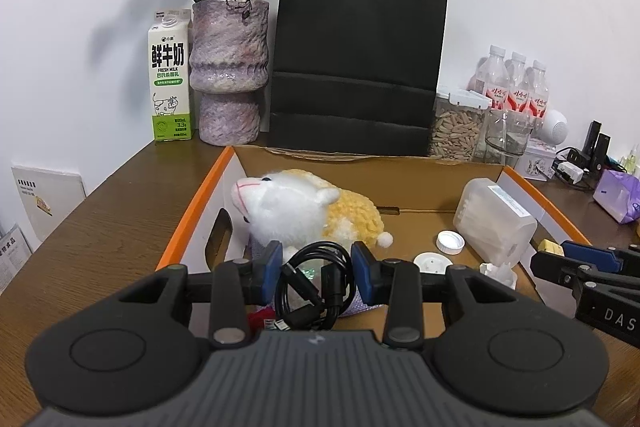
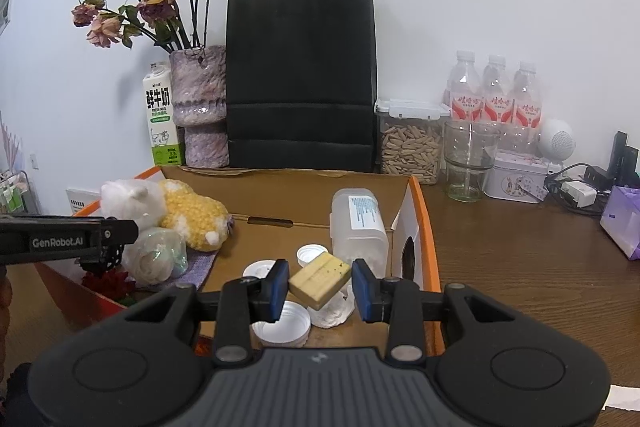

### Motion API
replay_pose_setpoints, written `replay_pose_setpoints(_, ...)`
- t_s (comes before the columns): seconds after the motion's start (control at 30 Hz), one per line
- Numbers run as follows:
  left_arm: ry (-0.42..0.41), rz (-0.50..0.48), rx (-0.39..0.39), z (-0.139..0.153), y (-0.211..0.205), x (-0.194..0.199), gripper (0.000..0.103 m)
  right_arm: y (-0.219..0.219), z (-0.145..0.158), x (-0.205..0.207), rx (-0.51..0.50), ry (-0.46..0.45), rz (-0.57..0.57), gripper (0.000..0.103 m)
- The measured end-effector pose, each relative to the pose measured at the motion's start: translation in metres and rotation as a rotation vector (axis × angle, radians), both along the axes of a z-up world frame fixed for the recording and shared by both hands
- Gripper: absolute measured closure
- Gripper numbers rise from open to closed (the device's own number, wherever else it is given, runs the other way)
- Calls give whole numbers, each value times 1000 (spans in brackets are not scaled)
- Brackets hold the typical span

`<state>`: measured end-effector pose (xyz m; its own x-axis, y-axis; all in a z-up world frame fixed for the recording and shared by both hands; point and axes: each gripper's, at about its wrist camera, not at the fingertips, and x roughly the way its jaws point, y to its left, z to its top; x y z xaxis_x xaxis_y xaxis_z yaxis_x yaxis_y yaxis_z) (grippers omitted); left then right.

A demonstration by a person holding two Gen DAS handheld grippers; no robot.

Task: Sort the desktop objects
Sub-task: 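Open the right tool to drop the yellow block while the left tool releases the cable, then withdraw both open tools from the box toward the table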

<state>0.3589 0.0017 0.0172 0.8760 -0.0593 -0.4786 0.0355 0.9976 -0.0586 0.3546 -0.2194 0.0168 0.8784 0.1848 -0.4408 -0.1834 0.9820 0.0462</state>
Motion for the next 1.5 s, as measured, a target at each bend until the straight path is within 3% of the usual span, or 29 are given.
replay_pose_setpoints(0.13, -2, 6, 11, 0, 0, 0, 62, -1, -1, 0, 1, 4, -2, 69)
replay_pose_setpoints(0.2, -9, 6, 12, 2, 0, -2, 60, -1, 0, -1, 4, -4, -2, 60)
replay_pose_setpoints(0.27, -21, 7, 17, 4, -1, -4, 46, -2, 1, -3, 12, -20, -10, 28)
replay_pose_setpoints(0.3, -32, 12, 25, 5, -2, -6, 41, -3, 3, -4, 14, -29, -13, 22)
replay_pose_setpoints(0.33, -46, 15, 30, 7, -2, -8, 27, -3, 4, -5, 15, -40, -17, 13)
replay_pose_setpoints(0.43, -95, 24, 38, 11, -5, -14, 0, -3, 7, -8, 18, -56, -26, 1)
replay_pose_setpoints(0.63, -140, 34, 35, 16, -5, -19, 0, -4, 9, -8, 24, -51, -26, 0)
replay_pose_setpoints(1.5, -160, 36, 29, 24, -6, -24, 0, 0, 19, -17, 16, -67, -11, 0)
